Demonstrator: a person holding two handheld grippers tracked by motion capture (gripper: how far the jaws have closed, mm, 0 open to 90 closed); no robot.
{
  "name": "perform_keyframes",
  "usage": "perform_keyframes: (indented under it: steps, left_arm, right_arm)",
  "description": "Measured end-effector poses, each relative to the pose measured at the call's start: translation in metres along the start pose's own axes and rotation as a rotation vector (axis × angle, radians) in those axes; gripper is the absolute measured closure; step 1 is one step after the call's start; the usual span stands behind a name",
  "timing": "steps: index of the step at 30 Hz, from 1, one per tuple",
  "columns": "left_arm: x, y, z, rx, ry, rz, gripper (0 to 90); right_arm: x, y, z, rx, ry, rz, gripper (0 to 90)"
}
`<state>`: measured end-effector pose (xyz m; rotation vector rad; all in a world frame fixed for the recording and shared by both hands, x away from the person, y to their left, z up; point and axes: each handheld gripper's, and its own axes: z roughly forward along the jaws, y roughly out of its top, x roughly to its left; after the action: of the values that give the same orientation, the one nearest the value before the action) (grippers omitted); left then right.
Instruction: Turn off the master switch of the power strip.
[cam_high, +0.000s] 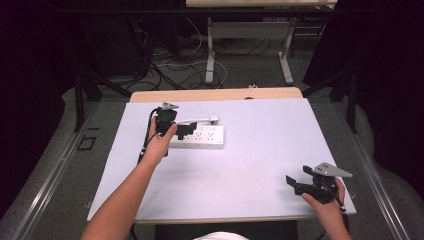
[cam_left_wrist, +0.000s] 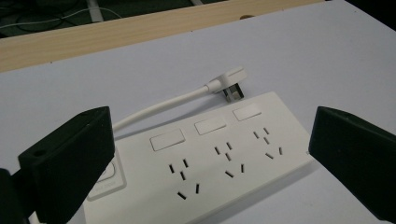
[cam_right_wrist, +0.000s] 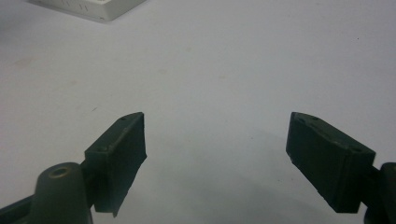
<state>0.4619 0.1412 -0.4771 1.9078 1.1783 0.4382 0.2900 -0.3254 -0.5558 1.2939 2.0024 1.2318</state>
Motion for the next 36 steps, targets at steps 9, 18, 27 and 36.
perform_keyframes:
  steps: [9,18,27,36]
  left_arm:
    - [-0.008,-0.004,-0.015,-0.011,-0.034,0.012,0.2]
    - [-0.012,-0.013,-0.03,-0.026,-0.022,0.034,0.3]
    - [-0.011,-0.023,-0.053,-0.034,-0.025,0.031,0.8]
    - [-0.01,-0.034,-0.08,-0.052,-0.017,0.013,1.7]
  right_arm:
    - [0.002,0.001,0.0,-0.002,0.0,-0.001,19.3]
    - [0.001,0.001,-0.001,-0.009,-0.013,-0.002,18.5]
    - [0.0,0.002,-0.003,-0.01,-0.007,-0.007,18.2]
    - [0.001,0.003,-0.003,-0.018,-0.004,-0.011,18.2]
